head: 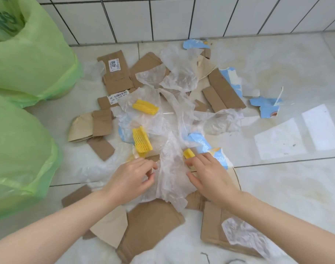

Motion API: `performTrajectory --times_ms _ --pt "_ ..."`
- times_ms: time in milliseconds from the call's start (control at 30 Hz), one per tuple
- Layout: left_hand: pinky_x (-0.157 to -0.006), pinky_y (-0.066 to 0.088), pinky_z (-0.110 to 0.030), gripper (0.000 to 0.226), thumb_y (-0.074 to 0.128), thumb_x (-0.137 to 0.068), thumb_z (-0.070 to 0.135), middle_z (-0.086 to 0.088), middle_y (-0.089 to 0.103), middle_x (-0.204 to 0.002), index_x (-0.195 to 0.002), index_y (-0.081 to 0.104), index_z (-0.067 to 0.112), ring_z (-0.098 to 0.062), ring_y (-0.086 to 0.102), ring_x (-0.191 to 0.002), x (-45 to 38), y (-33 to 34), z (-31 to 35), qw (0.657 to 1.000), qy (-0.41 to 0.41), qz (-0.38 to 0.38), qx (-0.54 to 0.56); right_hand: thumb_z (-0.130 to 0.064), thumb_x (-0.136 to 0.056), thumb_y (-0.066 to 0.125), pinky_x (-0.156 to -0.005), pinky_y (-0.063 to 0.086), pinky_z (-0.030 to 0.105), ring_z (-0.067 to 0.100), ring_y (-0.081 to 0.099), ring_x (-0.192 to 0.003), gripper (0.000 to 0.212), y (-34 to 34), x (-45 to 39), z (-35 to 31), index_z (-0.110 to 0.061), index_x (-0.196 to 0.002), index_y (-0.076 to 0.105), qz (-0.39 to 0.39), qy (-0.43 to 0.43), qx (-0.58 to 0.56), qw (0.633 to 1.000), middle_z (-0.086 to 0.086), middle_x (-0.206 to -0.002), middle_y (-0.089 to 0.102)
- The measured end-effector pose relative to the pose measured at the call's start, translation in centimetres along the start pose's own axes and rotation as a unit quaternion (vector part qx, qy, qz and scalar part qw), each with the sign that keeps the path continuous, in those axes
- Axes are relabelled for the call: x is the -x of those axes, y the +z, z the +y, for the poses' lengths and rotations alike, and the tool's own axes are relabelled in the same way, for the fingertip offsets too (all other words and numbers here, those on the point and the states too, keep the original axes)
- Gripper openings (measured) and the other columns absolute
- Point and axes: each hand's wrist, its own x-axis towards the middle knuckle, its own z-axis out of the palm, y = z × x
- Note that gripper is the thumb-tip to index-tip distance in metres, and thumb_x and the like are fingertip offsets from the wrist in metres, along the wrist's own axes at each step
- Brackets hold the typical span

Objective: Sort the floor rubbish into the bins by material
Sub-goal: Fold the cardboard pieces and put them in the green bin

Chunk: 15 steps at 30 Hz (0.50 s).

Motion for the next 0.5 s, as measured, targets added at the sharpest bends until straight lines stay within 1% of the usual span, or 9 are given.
performTrajectory --times_ms 133,200,267,300,367,433,467,500 --pt "-0.054 0.050 -0.030 0.020 0.048 -0.083 0.029 0.012 0.056 -0.072 -0.094 0.063 0.020 -0.006 0.054 -0.067 3.4 0.5 0.6 0.995 -0.092 0.029 0.020 -0.039 -0.083 0.044 -0.072 0.054 0.037 0.027 0.060 -0.091 0.035 -0.3 2.5 -0.2 -0.017 -0.101 0.063 0.012 0.038 0.003 0.999 -0.002 -0.091 0.065" --pt "-0.057 0.049 -0.026 0.014 0.056 -0.083 0.023 0.013 0.056 -0.072 -0.095 0.063 0.021 -0.005 0.054 -0.068 5.1 0.7 0.9 0.990 -0.129 0.043 0.030 -0.037 -0.083 0.048 -0.072 0.054 0.037 0.027 0.059 -0.090 0.031 -0.5 4.0 -0.3 -0.017 -0.101 0.062 0.006 0.054 0.015 0.998 -0.002 -0.091 0.064" --pt "-0.060 0.047 -0.024 0.017 0.068 -0.080 0.013 0.013 0.057 -0.074 -0.095 0.064 0.021 -0.004 0.055 -0.070 6.7 0.9 1.2 0.983 -0.170 0.048 0.042 -0.030 -0.080 0.060 -0.071 0.054 0.038 0.027 0.057 -0.089 0.023 -0.2 5.7 -0.5 -0.017 -0.099 0.062 0.003 0.048 0.027 0.998 -0.001 -0.090 0.062" --pt "-0.061 0.046 -0.024 0.021 0.071 -0.078 0.010 0.013 0.058 -0.075 -0.094 0.064 0.021 -0.004 0.055 -0.072 7.6 1.0 1.4 0.982 -0.181 0.044 0.038 -0.027 -0.079 0.062 -0.070 0.053 0.038 0.026 0.055 -0.089 0.023 0.1 6.6 -0.8 -0.018 -0.099 0.061 -0.006 0.038 0.034 0.999 -0.001 -0.089 0.061" --pt "-0.063 0.044 -0.021 0.022 0.072 -0.077 0.010 0.013 0.058 -0.077 -0.093 0.064 0.022 -0.004 0.056 -0.074 9.3 1.0 1.6 0.983 -0.178 0.038 0.022 -0.031 -0.080 0.055 -0.071 0.052 0.036 0.023 0.053 -0.089 0.023 0.6 8.0 -2.0 -0.019 -0.099 0.060 -0.030 0.017 0.046 0.998 -0.003 -0.090 0.060" --pt "-0.067 0.041 -0.020 0.015 0.068 -0.078 0.014 0.012 0.058 -0.077 -0.091 0.063 0.021 -0.008 0.056 -0.077 10.7 0.8 1.7 0.983 -0.174 0.054 0.014 -0.036 -0.080 0.049 -0.074 0.049 0.033 0.023 0.056 -0.088 0.025 1.4 8.8 -3.6 -0.021 -0.097 0.059 -0.050 -0.006 0.052 0.997 -0.004 -0.091 0.061" --pt "-0.069 0.040 -0.021 0.012 0.061 -0.079 0.020 0.011 0.058 -0.078 -0.091 0.063 0.020 -0.010 0.056 -0.079 11.3 0.7 1.6 0.982 -0.178 0.062 0.012 -0.036 -0.079 0.050 -0.074 0.050 0.032 0.023 0.057 -0.086 0.025 1.8 9.0 -4.5 -0.021 -0.096 0.060 -0.056 -0.016 0.052 0.997 -0.004 -0.090 0.061" --pt "-0.070 0.040 -0.023 0.015 0.055 -0.078 0.025 0.010 0.058 -0.079 -0.090 0.062 0.019 -0.011 0.055 -0.080 11.9 0.6 1.6 0.981 -0.181 0.065 0.008 -0.035 -0.078 0.054 -0.073 0.051 0.033 0.024 0.058 -0.085 0.023 2.3 9.0 -5.4 -0.020 -0.094 0.060 -0.059 -0.027 0.049 0.997 -0.003 -0.089 0.061"
